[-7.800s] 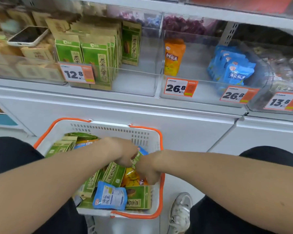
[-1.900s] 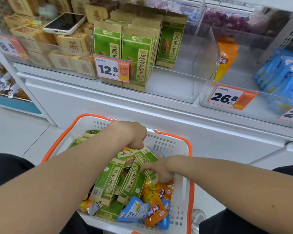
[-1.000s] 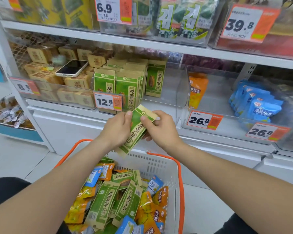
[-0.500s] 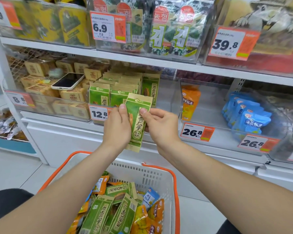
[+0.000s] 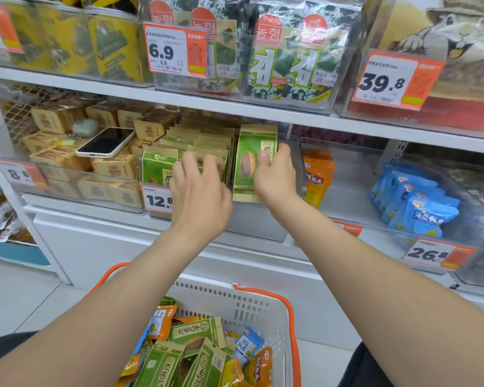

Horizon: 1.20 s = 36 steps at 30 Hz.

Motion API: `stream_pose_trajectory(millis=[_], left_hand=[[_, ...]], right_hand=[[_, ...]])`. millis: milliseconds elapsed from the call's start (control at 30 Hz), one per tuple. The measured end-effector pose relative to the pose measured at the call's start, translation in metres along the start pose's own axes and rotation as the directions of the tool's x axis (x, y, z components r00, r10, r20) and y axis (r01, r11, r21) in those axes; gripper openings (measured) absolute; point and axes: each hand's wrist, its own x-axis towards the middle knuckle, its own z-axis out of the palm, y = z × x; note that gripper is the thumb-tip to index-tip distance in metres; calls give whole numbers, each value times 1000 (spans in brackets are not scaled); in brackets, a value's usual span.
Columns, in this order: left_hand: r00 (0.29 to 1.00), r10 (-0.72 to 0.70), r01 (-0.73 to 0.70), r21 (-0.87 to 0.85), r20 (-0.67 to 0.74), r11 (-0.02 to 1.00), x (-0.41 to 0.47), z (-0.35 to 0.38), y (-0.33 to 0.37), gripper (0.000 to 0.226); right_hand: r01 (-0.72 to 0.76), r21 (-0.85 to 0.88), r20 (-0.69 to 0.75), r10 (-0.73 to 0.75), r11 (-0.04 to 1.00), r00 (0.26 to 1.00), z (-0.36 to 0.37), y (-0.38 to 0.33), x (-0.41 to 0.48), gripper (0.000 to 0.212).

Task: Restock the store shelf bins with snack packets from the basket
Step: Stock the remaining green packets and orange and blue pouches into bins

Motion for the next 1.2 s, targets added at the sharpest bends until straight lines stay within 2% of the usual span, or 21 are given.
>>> stream_pose_trajectory(millis=[133,267,567,733,867,967,1067,1200], left_hand=[[999,21,-27,163,35,986,8,5,-6,66],[997,15,-31,220,73,975,18,13,-17,81],[997,-18,2,202,75,979,34,28,-21,79],[998,-16,2,206,67,979,36,33,-24,75],[998,-23,10,205,61,979,36,34,-23,74],[998,-22,11,189,56,982,35,31,-21,73],[998,-27,19,158,48,987,33,23,-19,74],[996,72,-62,203,-43,977,22,8,-17,61]], right_hand=[[-19,-64,-37,17,998,999,13,2,21,50],[-120,-274,-57,108,954,993,33,10,42,54],[-268,-245,-27,270,932,962,58,20,84,53],[-257,-270,16,271,928,962,59,19,94,47],[-275,-269,48,298,923,953,58,21,88,91],[-282,-318,99,328,905,939,55,20,85,101],[-266,-427,154,360,864,920,53,22,80,90],[-145,-488,271,307,861,912,37,19,58,44]])
